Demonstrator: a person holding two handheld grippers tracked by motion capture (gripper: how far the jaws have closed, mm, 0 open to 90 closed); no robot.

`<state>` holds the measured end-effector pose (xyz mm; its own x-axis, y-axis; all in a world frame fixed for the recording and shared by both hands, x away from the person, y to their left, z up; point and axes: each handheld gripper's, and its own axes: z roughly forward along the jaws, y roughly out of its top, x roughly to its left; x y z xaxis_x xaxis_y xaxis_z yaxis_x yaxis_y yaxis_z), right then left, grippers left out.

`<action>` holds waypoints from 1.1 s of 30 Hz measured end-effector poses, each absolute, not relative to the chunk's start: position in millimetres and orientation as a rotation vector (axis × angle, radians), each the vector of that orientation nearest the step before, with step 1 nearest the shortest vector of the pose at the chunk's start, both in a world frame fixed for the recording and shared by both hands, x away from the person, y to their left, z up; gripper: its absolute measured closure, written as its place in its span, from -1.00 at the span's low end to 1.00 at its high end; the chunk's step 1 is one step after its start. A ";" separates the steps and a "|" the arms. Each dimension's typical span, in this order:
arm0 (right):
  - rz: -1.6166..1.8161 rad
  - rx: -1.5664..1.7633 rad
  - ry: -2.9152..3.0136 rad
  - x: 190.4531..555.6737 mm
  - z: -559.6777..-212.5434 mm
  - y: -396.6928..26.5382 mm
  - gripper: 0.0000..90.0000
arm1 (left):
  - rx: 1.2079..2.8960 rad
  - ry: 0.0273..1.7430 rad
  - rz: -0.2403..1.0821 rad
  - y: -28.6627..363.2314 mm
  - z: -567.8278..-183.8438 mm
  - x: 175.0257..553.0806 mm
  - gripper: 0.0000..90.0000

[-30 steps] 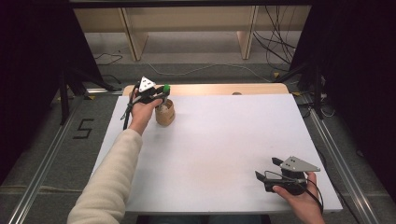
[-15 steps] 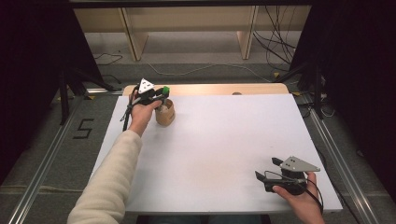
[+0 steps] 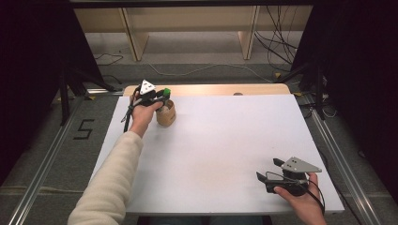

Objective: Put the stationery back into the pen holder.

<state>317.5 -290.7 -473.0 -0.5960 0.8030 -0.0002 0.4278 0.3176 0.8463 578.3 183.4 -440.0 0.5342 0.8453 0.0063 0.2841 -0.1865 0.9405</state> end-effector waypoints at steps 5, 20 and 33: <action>1.195 1.091 2.169 317.6 -473.1 -290.6 -0.64 | 1.736 0.958 0.664 184.0 -442.0 578.2 0.49; 1.195 1.092 2.171 317.7 -473.4 -289.9 -0.64 | 1.775 0.979 0.646 184.0 -443.9 578.2 0.47; 1.200 1.091 2.171 318.6 -474.4 -289.4 -0.64 | 1.776 1.006 0.646 189.9 -440.2 576.8 0.31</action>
<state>318.6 -289.4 -474.4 -0.5993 0.8005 0.0053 0.4302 0.3165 0.8455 576.8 189.9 -440.2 0.5198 0.8543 -0.0104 0.3466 -0.1998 0.9165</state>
